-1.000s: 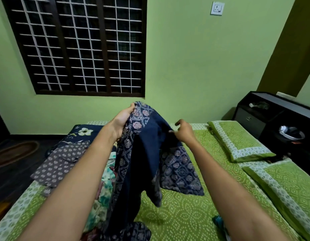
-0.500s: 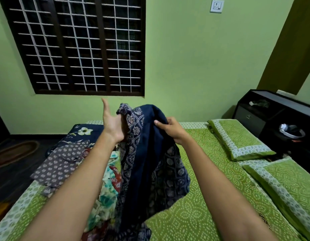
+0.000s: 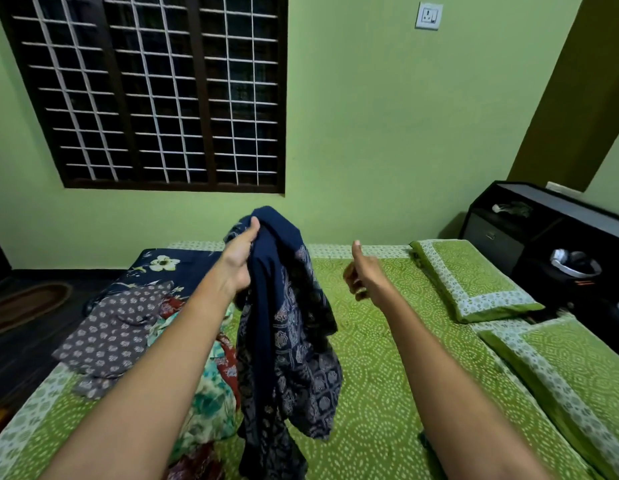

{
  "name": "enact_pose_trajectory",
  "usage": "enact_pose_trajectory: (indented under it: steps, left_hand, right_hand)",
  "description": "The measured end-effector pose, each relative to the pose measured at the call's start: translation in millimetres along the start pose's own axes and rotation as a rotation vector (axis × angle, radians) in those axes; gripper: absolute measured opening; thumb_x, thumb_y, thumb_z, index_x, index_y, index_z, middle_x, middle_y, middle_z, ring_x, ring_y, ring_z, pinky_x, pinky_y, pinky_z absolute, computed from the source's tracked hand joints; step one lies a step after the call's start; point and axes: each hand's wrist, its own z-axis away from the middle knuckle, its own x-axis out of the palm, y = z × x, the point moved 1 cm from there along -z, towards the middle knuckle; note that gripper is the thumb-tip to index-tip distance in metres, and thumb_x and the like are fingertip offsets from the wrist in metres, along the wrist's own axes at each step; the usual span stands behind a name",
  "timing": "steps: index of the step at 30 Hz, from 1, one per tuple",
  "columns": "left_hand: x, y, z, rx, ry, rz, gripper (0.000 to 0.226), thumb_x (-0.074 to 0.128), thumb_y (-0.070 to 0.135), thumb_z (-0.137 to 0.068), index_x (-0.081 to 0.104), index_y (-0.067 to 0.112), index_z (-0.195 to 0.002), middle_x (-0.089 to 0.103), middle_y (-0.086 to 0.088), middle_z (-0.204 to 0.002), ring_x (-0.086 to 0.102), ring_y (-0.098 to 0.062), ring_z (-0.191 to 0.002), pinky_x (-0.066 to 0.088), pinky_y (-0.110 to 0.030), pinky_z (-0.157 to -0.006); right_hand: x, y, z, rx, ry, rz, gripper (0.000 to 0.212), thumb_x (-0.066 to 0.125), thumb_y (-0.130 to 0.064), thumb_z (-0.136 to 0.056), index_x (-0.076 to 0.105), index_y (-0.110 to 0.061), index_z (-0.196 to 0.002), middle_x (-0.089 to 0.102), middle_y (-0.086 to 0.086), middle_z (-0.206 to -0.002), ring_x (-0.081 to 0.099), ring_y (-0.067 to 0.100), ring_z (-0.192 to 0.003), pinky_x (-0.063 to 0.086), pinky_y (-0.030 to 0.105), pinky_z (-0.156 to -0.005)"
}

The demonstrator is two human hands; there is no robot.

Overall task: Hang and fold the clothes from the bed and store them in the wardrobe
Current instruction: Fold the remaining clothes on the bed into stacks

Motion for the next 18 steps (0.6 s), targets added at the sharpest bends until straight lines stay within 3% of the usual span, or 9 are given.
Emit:
enact_pose_trajectory:
  steps: [3,6,8,10,13,15,16,18]
  left_hand:
    - [7,11,1,0.044,-0.023,0.097,0.040,0.039,0.042,-0.097,0.063,0.011,-0.092,0.073,-0.005,-0.074,0.070,-0.019,-0.064,0.057,-0.028,-0.055]
    - [9,19,-3,0.047,-0.062,0.180,0.045,0.039,0.043,-0.097,0.067,0.008,-0.093,0.073,-0.009,-0.079,0.071,-0.022,-0.070,0.059,-0.032,-0.058]
    - [11,22,-3,0.062,-0.096,0.209,0.056,0.036,0.042,-0.098,0.075,0.007,-0.077,0.073,-0.010,-0.078,0.071,-0.022,-0.068,0.058,-0.031,-0.056]
    - [10,23,-4,0.071,-0.133,0.231,0.064,0.034,0.041,-0.099,0.076,0.006,-0.065,0.073,-0.011,-0.076,0.071,-0.022,-0.067,0.057,-0.031,-0.053]
    - [1,26,-4,0.077,-0.089,0.240,0.054,0.038,0.041,-0.098,0.074,0.004,-0.085,0.073,-0.013,-0.084,0.071,-0.024,-0.073,0.059,-0.033,-0.059]
    - [-5,28,-2,0.087,-0.059,0.235,0.046,0.041,0.041,-0.097,0.065,0.003,-0.106,0.071,-0.013,-0.092,0.070,-0.025,-0.078,0.059,-0.035,-0.067]
    - [-8,26,-3,0.095,-0.044,0.237,0.045,0.042,0.040,-0.097,0.066,0.002,-0.106,0.071,-0.013,-0.092,0.070,-0.024,-0.078,0.059,-0.035,-0.067]
    - [-11,25,-3,0.106,-0.036,0.227,0.049,0.041,0.036,-0.098,0.074,0.002,-0.084,0.072,-0.013,-0.081,0.071,-0.024,-0.069,0.059,-0.033,-0.057]
  right_hand:
    - [2,25,9,0.246,-0.350,0.101,0.109,-0.004,-0.080,-0.079,0.068,0.003,-0.081,0.070,0.018,-0.079,0.065,0.027,-0.070,0.051,0.030,-0.064]
    - [17,39,8,0.401,-0.564,0.035,0.122,-0.003,-0.090,-0.068,0.068,0.003,-0.103,0.068,0.022,-0.106,0.063,0.036,-0.101,0.053,0.043,-0.077]
    - [30,40,5,0.396,-0.601,-0.069,0.112,0.010,-0.091,-0.068,0.063,-0.005,-0.115,0.061,0.023,-0.120,0.057,0.038,-0.111,0.051,0.049,-0.080]
    - [40,38,6,0.343,-0.582,-0.199,0.094,0.034,-0.088,-0.065,0.054,-0.018,-0.122,0.055,0.019,-0.127,0.054,0.034,-0.115,0.050,0.051,-0.081]
    - [45,37,4,0.285,-0.501,-0.286,0.082,0.070,-0.068,-0.055,0.050,-0.019,-0.117,0.057,0.010,-0.126,0.055,0.023,-0.115,0.050,0.049,-0.085]
    - [47,39,2,0.279,-0.534,-0.291,0.078,0.083,-0.039,-0.058,0.048,-0.008,-0.120,0.064,0.009,-0.115,0.061,0.021,-0.106,0.050,0.046,-0.086]
    - [48,39,5,0.291,-0.533,-0.324,0.069,0.083,-0.026,-0.061,0.047,-0.005,-0.115,0.066,0.009,-0.105,0.063,0.021,-0.097,0.052,0.043,-0.083]
    - [49,36,5,0.333,-0.503,-0.373,0.052,0.079,-0.020,-0.070,0.046,-0.006,-0.107,0.060,0.004,-0.090,0.059,0.013,-0.075,0.054,0.033,-0.077]
